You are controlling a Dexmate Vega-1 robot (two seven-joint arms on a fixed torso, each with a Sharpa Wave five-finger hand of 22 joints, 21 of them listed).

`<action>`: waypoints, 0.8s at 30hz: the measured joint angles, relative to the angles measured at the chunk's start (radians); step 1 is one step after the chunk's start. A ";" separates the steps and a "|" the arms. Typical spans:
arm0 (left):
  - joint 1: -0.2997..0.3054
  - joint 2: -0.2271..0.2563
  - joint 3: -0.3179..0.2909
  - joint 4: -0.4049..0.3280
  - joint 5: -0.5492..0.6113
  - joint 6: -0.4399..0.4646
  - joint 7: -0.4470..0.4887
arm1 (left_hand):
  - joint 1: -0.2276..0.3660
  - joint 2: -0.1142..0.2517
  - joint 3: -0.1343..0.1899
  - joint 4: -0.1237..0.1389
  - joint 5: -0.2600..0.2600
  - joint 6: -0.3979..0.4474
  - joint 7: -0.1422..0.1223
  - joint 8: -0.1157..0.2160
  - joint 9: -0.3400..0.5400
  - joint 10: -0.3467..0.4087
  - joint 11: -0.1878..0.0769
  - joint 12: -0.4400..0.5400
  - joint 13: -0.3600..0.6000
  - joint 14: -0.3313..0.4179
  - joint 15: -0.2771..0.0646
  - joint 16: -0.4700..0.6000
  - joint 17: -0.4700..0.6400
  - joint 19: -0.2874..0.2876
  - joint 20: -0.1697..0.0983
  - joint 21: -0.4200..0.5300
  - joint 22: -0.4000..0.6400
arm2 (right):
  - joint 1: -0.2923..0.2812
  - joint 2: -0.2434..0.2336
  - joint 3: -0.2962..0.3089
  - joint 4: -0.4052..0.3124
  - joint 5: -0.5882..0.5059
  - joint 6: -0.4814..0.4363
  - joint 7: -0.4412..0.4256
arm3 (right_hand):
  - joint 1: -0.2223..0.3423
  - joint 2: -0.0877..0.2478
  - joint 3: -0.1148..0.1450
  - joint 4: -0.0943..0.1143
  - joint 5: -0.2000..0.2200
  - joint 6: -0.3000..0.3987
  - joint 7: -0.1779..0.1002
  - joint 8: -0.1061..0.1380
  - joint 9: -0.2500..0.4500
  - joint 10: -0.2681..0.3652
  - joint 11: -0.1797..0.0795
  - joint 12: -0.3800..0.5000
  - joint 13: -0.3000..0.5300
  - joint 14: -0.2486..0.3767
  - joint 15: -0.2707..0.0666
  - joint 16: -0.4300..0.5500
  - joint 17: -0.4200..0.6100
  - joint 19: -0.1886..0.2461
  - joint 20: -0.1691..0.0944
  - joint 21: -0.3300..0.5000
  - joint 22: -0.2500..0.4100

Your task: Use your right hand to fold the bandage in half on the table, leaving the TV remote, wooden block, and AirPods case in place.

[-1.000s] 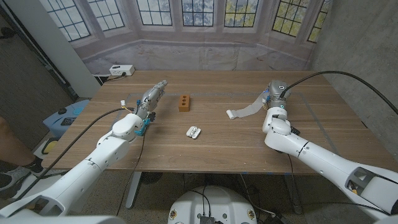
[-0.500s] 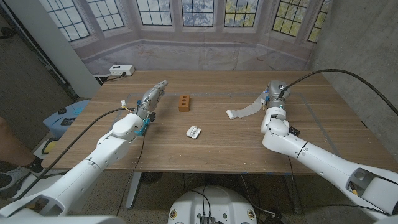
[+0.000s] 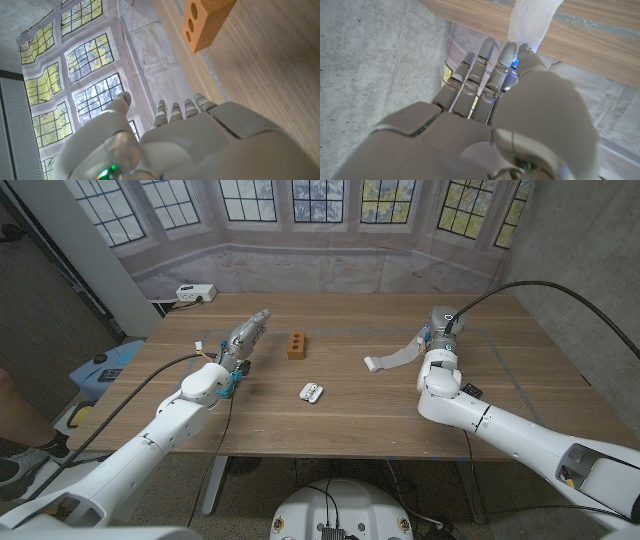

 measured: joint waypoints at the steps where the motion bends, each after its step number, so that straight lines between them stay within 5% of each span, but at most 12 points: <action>1: -0.001 -0.001 0.000 0.002 0.000 0.000 0.000 | 0.000 0.000 0.000 0.000 0.000 0.000 0.000 0.000 0.000 0.000 0.000 0.000 0.000 0.000 0.000 0.000 0.000 0.000 0.000 0.000 0.000 | 0.000 0.000 0.000 0.000 -0.001 -0.002 0.002 | 0.001 0.001 0.000 0.000 0.000 0.000 0.000 0.000 0.000 0.000 0.000 0.000 0.000 0.004 0.000 0.000 0.000 0.000 0.000 0.000 0.000; 24: -0.006 -0.015 0.004 0.027 -0.008 -0.014 -0.009 | 0.000 0.000 0.000 0.000 0.000 0.000 0.000 0.000 0.000 0.000 0.000 0.000 0.000 0.000 0.000 0.000 0.000 0.004 0.004 0.000 0.000 | 0.145 -0.043 -0.210 -0.022 -0.104 -0.132 0.188 | 0.021 0.000 0.000 0.000 -0.004 0.007 0.007 -0.002 -0.001 0.002 0.002 0.004 0.009 0.018 -0.007 0.000 0.005 0.004 0.004 0.000 0.000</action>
